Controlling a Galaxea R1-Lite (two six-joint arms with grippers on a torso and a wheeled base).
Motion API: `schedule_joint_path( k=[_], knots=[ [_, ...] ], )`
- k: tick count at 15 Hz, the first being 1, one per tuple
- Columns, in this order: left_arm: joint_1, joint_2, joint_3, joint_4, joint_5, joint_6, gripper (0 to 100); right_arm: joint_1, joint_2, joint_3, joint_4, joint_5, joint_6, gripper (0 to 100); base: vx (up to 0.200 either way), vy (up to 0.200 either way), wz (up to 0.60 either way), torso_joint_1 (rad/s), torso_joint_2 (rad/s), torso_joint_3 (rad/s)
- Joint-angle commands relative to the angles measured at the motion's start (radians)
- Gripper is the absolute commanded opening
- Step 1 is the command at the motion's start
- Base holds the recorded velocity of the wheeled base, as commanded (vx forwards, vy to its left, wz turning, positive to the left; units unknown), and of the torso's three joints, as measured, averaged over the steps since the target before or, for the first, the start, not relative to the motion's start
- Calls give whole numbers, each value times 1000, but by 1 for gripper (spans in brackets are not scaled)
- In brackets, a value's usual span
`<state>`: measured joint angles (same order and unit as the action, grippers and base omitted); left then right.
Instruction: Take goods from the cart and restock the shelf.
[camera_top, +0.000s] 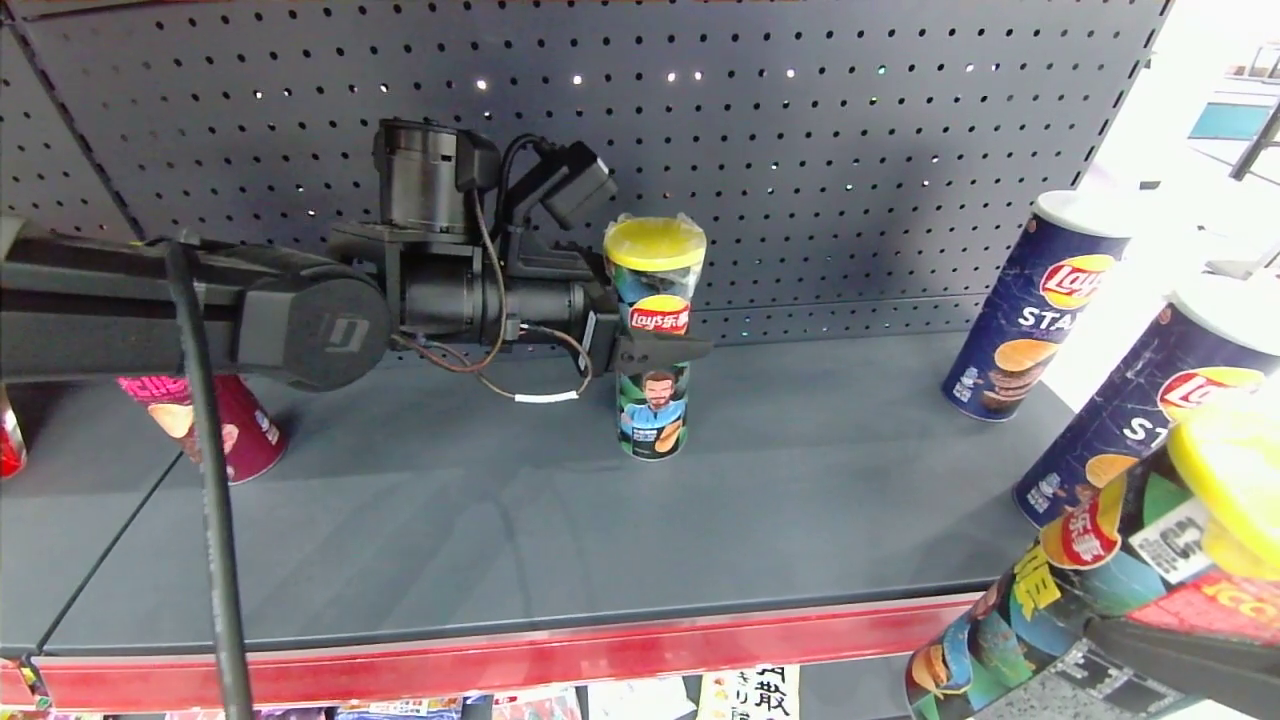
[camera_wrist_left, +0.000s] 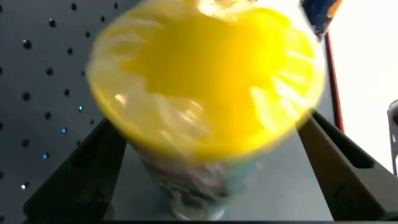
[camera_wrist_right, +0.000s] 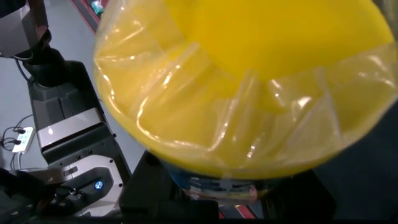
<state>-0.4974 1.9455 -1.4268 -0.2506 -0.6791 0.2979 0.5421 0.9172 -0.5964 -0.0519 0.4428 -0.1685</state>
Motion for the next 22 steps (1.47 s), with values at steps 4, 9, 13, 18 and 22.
schedule_joint_path(
  k=[4,9,13,18,22],
  knots=[
    [-4,62,-72,-1,1,0,100,-21,-6,-2,1,2,0,0,0,0,0,0,0,0],
    [-12,72,-67,-1,0,-2,0,-22,-6,-2,1,2,0,0,0,0,0,0,0,0],
    [-7,18,25,-2,-2,1,0,-22,3,-2,1,2,1,0,0,0,0,0,0,0],
    [-24,-198,259,-2,-7,-25,0,-22,8,-5,0,2,1,0,0,0,0,0,0,0],
    [-32,-286,413,-78,-8,-75,0,-22,23,-17,0,2,1,0,0,0,0,0,0,0]
  ],
)
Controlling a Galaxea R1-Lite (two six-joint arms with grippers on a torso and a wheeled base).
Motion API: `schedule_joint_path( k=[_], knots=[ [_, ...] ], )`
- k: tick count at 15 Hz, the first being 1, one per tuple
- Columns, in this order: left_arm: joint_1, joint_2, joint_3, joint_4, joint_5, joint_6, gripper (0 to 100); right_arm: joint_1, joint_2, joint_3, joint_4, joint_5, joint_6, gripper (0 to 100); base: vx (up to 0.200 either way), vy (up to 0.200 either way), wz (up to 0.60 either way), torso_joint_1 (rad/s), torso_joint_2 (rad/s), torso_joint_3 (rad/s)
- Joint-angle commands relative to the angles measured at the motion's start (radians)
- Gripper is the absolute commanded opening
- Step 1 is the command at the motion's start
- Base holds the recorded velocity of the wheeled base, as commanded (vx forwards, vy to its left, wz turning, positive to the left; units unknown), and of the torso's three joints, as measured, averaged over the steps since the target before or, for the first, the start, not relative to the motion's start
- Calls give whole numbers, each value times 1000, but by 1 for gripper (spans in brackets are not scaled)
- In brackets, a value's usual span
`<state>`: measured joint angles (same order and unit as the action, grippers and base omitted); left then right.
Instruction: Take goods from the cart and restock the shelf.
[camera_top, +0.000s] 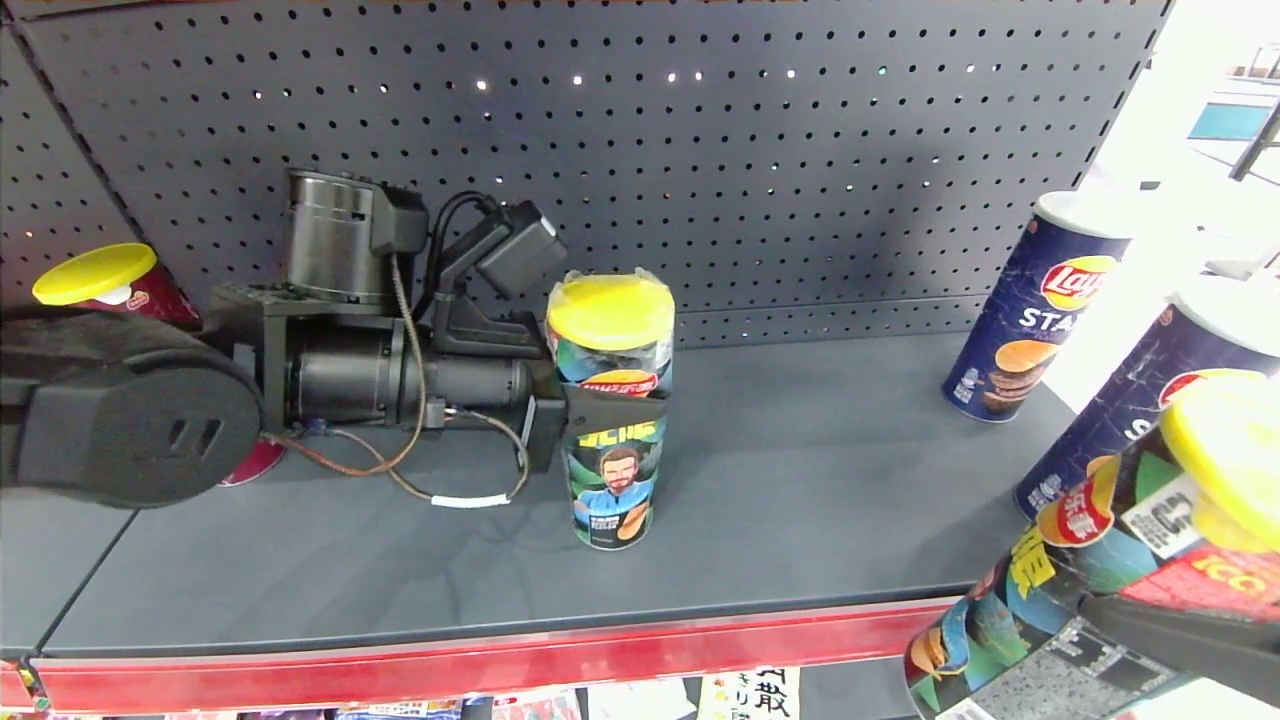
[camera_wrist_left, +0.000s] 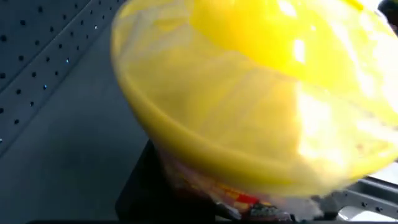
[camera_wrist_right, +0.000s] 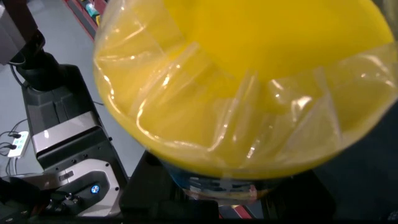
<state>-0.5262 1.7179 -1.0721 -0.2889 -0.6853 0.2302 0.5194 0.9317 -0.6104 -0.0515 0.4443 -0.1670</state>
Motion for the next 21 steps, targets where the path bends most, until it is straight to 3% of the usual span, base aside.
schedule_joint_path(
  k=[1,4,21],
  knots=[
    [-5,-61,84,-73,0,-20,0,1,9,-5,-1,1,0,0,0,0,0,0,0,0],
    [-18,-81,173,-173,1,-77,0,1,18,-15,-1,2,0,0,0,0,0,0,0,0],
    [-48,-92,235,-176,-7,-94,0,1,39,-28,-1,2,0,0,0,0,0,0,0,0]
  ],
)
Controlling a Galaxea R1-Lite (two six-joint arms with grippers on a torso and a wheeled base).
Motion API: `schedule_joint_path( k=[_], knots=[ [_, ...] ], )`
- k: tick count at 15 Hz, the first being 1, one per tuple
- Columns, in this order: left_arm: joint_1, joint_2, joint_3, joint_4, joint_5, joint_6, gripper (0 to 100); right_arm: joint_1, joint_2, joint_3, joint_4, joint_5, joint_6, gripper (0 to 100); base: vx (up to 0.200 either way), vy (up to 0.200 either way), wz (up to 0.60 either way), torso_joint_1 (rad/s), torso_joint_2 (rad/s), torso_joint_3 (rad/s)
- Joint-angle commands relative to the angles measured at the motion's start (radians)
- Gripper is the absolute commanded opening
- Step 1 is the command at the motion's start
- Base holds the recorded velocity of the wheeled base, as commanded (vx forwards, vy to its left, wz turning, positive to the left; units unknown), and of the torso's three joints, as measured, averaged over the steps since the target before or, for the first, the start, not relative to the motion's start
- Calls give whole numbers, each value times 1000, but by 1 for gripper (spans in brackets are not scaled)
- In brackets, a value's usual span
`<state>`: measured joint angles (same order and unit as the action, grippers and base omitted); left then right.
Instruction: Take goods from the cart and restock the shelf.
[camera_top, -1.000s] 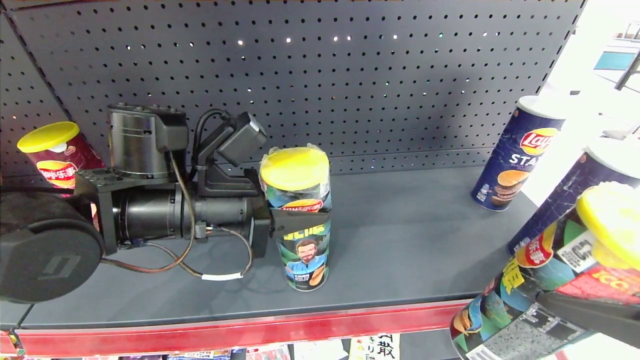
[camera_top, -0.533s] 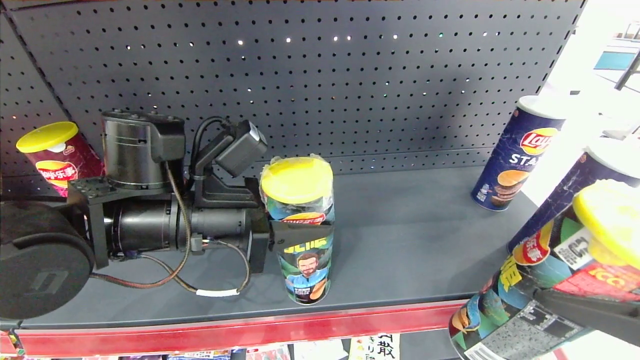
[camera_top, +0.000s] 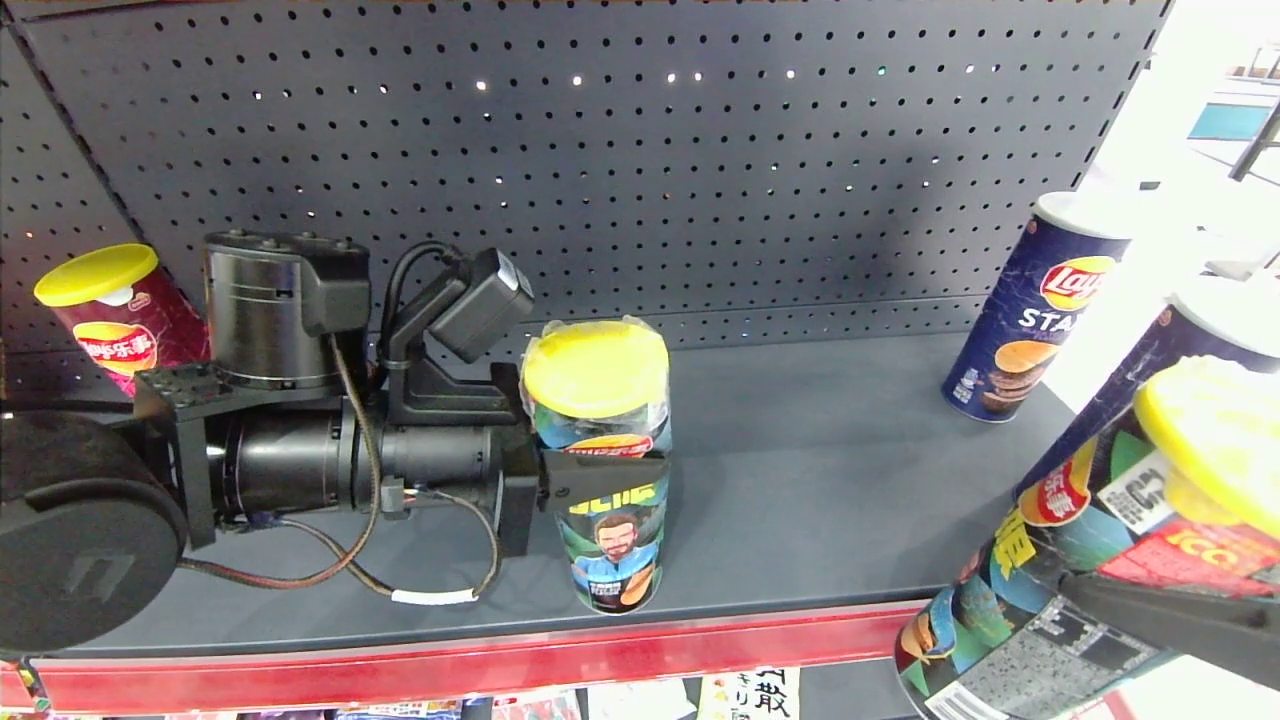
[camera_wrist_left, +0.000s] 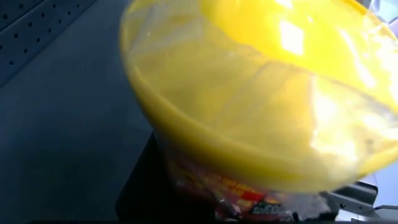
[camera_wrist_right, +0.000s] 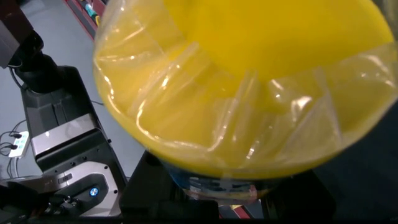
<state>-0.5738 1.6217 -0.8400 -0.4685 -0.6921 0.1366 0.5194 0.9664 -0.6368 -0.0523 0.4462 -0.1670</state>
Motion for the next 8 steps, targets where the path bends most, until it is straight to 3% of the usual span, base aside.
schedule_joint_path(
  k=[1,3,4,8],
  knots=[
    [0,4,2,4,0,0,0,1,8,-1,0,0,0,0,0,0,0,0,0,0],
    [0,7,9,-1,0,3,0,1,20,-6,-1,0,0,0,0,0,0,0,0,0],
    [2,7,21,-25,0,-2,100,1,25,-14,-1,0,0,0,0,0,0,0,0,0],
    [11,-5,61,-36,8,-3,100,4,69,-46,-1,0,-2,0,0,0,0,0,0,0]
  ],
)
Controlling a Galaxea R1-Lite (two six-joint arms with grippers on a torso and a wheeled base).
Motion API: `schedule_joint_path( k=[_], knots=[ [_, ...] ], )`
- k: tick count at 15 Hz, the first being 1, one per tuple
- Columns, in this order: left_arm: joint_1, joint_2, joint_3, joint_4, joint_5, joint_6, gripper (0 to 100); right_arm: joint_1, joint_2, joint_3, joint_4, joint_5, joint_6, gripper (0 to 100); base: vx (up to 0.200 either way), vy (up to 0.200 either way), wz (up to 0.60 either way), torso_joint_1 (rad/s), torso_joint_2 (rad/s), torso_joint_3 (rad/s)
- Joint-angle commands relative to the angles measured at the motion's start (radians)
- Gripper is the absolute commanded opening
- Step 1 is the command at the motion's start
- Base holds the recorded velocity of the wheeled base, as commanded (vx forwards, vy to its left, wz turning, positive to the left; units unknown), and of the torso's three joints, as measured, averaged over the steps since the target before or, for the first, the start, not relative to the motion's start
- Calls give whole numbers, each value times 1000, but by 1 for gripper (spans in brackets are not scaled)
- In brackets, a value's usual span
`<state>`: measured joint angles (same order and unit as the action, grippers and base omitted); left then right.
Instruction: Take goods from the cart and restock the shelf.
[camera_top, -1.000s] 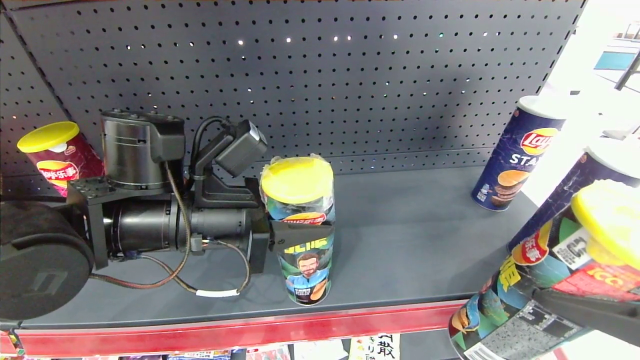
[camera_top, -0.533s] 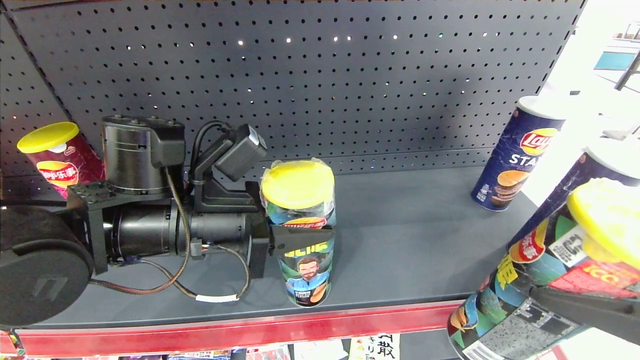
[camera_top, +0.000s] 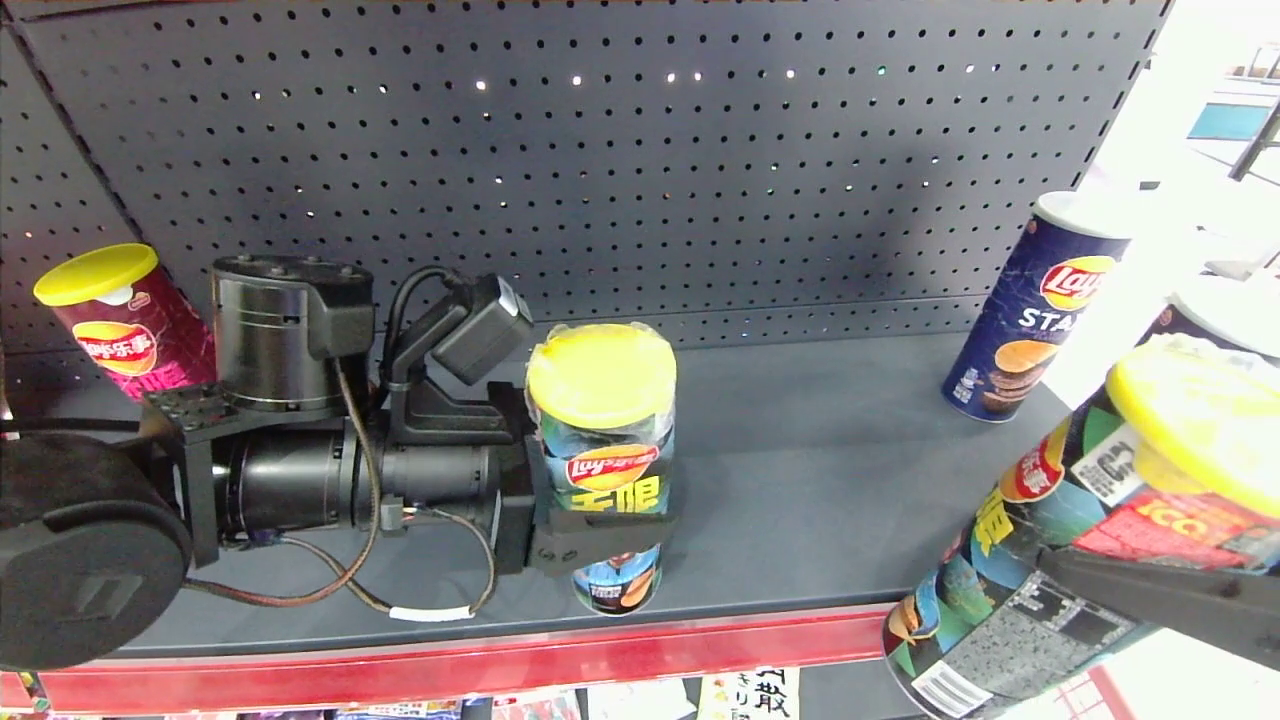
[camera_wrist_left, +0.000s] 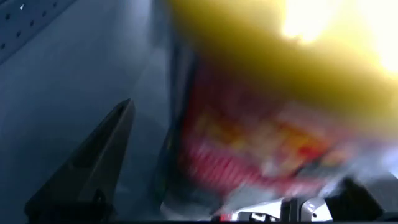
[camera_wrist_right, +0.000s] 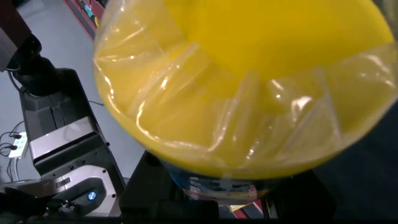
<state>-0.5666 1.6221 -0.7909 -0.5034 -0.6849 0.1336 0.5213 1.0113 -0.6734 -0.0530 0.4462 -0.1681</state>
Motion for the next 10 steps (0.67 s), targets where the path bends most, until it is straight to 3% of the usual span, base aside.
schedule_joint_path(
  k=[1,5,10],
  knots=[
    [16,-28,30,-3,5,1,100,8,53,-41,1,2,-1,0,0,0,0,0,0,0],
    [77,-123,124,-1,50,6,100,8,228,-215,-1,6,-5,0,0,0,0,0,0,0],
    [114,-249,266,0,51,4,100,9,417,-350,-19,12,-44,0,0,0,0,0,0,0]
  ],
)
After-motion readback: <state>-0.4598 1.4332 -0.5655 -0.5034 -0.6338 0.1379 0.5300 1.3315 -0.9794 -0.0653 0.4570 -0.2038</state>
